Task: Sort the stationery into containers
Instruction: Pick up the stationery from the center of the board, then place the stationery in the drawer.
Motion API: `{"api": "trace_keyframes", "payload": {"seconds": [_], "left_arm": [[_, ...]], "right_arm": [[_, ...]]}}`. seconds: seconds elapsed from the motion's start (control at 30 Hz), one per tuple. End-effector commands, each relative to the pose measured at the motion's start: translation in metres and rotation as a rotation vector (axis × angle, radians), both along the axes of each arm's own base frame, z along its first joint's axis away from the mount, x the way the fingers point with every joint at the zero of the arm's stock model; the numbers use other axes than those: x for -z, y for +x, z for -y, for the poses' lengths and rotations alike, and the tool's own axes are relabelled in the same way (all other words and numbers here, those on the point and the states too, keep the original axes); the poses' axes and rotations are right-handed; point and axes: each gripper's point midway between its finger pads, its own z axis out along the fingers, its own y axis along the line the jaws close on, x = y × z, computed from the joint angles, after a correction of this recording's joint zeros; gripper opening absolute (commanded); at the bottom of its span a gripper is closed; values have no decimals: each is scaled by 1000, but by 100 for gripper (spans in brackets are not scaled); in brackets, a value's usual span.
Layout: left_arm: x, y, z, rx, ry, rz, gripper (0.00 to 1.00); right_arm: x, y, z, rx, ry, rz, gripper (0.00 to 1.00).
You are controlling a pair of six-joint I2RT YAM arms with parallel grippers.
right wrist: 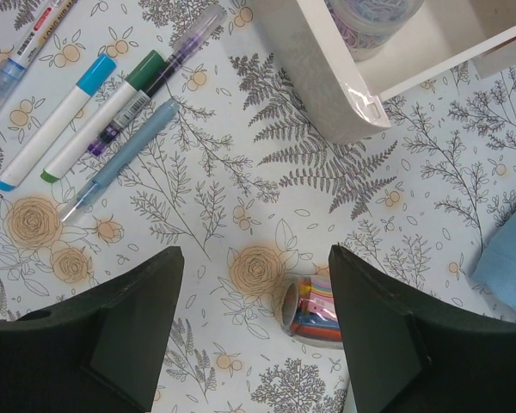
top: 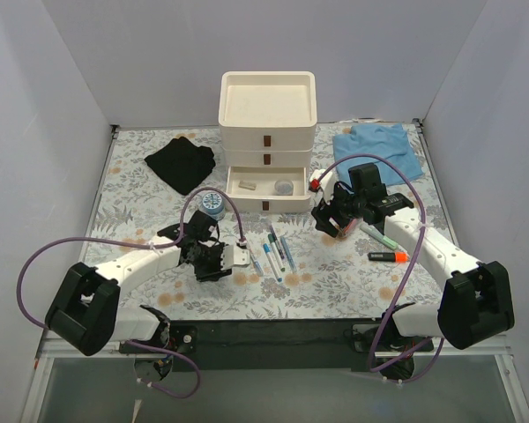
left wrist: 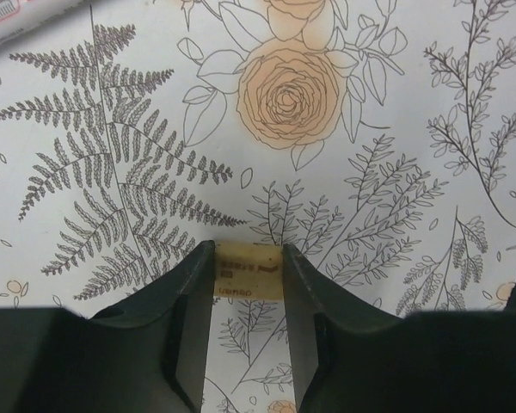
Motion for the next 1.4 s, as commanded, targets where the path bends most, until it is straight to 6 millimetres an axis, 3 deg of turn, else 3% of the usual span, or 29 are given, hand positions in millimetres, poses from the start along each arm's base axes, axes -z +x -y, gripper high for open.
{"api": "trace_keyframes", "payload": {"seconds": [0.0,0.17,0.2,0.3,0.33,0.4,0.43,0.5,0.57,0.6,0.67,0.77,1.13,1.27,1.37], "left_arm": [[-23,7,8,0,-21,12,4],[-69,19,24,-20,-105,44,3],[-87,28,33,-21,-144,77,2],[-113,52,50,-62,-214,133,2],[-131,70,61,-72,-263,194,2],[-139,89,75,-117,-300,209,2],[-157,108,85,-128,-349,270,2],[-150,127,97,-187,-368,244,2],[-159,148,112,-214,-416,262,2],[-151,156,119,-241,-423,234,2],[-166,182,128,-284,-469,295,1],[-162,207,137,-322,-472,319,1],[-139,245,150,-395,-474,345,1],[-129,259,153,-433,-471,353,8],[-127,270,152,-464,-459,376,23]], "right_arm": [[-4,3,0,-1,11,26,77],[-4,5,5,14,9,35,77],[-6,6,6,17,9,45,77],[-7,8,11,34,8,52,77],[-8,10,14,53,11,49,77],[-8,14,17,75,19,43,77],[-9,16,19,89,25,40,77],[-9,17,20,94,29,33,77],[-9,19,20,98,27,32,77],[-8,20,20,98,28,30,77],[-10,23,21,104,27,34,77],[-10,25,23,111,26,36,77],[-1,20,28,127,31,11,77],[0,24,27,128,30,6,78],[0,27,27,130,28,5,78]]}}
